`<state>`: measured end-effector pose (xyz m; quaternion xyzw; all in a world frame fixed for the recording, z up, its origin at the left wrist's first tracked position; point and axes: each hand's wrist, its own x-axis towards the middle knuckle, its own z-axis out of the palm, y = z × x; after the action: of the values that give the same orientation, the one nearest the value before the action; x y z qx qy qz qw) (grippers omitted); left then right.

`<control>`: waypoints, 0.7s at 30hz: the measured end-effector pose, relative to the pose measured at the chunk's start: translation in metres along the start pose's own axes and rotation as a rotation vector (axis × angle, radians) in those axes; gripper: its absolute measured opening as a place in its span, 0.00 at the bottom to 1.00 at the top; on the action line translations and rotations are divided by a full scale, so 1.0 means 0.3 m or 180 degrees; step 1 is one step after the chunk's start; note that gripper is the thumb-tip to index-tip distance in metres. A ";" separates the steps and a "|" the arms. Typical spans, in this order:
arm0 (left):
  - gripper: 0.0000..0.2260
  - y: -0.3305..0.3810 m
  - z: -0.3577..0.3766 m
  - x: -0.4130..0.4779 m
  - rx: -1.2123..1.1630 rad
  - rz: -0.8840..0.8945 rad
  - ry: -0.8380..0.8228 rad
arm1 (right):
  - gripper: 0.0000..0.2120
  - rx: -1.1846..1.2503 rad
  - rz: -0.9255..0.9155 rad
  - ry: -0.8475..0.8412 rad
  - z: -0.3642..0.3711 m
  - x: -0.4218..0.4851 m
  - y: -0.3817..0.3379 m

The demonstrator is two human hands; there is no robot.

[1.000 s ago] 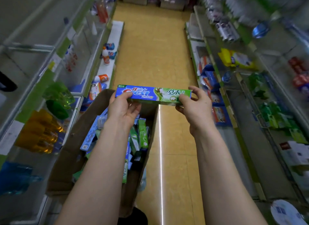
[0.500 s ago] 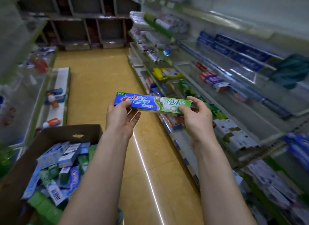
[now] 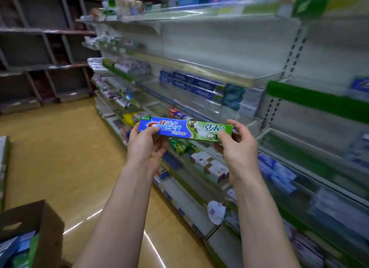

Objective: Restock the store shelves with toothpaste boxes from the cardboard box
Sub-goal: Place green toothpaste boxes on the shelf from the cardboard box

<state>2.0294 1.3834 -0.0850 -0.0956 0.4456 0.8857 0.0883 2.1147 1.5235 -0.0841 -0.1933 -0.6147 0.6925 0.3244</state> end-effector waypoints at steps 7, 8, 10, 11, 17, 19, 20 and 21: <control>0.15 -0.141 0.284 -0.059 0.0045 -0.0261 -0.0631 | 0.12 0.0000 -0.0307 0.0606 -0.268 0.048 -0.107; 0.15 -0.161 0.319 -0.064 0.0065 -0.0288 -0.0738 | 0.12 -0.0001 -0.0343 0.0715 -0.298 0.057 -0.117; 0.15 -0.202 0.390 -0.072 0.0113 -0.0386 -0.0919 | 0.13 -0.0047 -0.0409 0.0944 -0.355 0.076 -0.137; 0.15 -0.219 0.420 -0.072 0.0127 -0.0428 -0.0995 | 0.12 -0.0071 -0.0435 0.1034 -0.379 0.084 -0.148; 0.19 -0.285 0.612 -0.049 0.0074 -0.0598 -0.1419 | 0.13 -0.0301 -0.0631 0.1439 -0.473 0.160 -0.221; 0.20 -0.286 0.676 -0.037 0.0083 -0.0551 -0.1562 | 0.13 -0.0259 -0.0720 0.1548 -0.490 0.192 -0.251; 0.20 -0.284 0.708 -0.030 0.0083 -0.0526 -0.1635 | 0.13 -0.0227 -0.0770 0.1603 -0.498 0.210 -0.264; 0.20 -0.284 0.739 -0.020 0.0079 -0.0505 -0.1709 | 0.13 -0.0205 -0.0815 0.1659 -0.504 0.227 -0.276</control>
<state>2.0357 1.6117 -0.0196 0.1089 0.4082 0.8642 0.2734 2.1844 1.6828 -0.0199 -0.2957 -0.5517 0.5531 0.5498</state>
